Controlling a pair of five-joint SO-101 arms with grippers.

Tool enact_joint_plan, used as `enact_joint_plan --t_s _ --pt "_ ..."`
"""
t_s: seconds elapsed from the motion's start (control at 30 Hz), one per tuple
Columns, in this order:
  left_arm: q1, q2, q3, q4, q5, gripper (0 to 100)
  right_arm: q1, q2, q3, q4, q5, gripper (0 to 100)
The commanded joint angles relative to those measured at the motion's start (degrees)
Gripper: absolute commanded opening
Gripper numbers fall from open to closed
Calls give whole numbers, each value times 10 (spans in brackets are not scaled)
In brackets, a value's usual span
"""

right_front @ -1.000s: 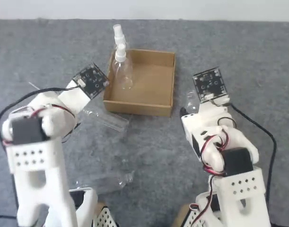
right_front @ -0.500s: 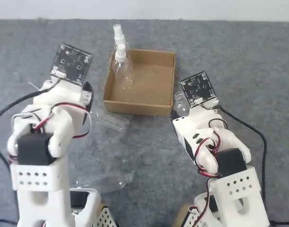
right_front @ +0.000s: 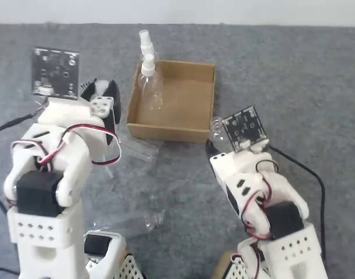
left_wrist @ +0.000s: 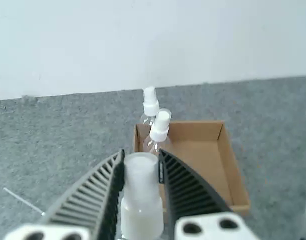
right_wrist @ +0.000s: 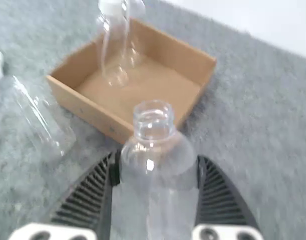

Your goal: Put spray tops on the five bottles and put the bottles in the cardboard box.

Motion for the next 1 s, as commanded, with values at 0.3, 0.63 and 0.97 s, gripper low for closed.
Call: enact_joint_plan --t_s 0.3,0.63,0.97 --pt "62 -15 -99 -37 81 13 -29 -39 13 -27 10 90" --pt "64 -15 -147 -38 97 13 -58 -39 34 -44 38 90" --pt "106 -18 -184 -33 124 13 -72 -121 62 -23 41 90"
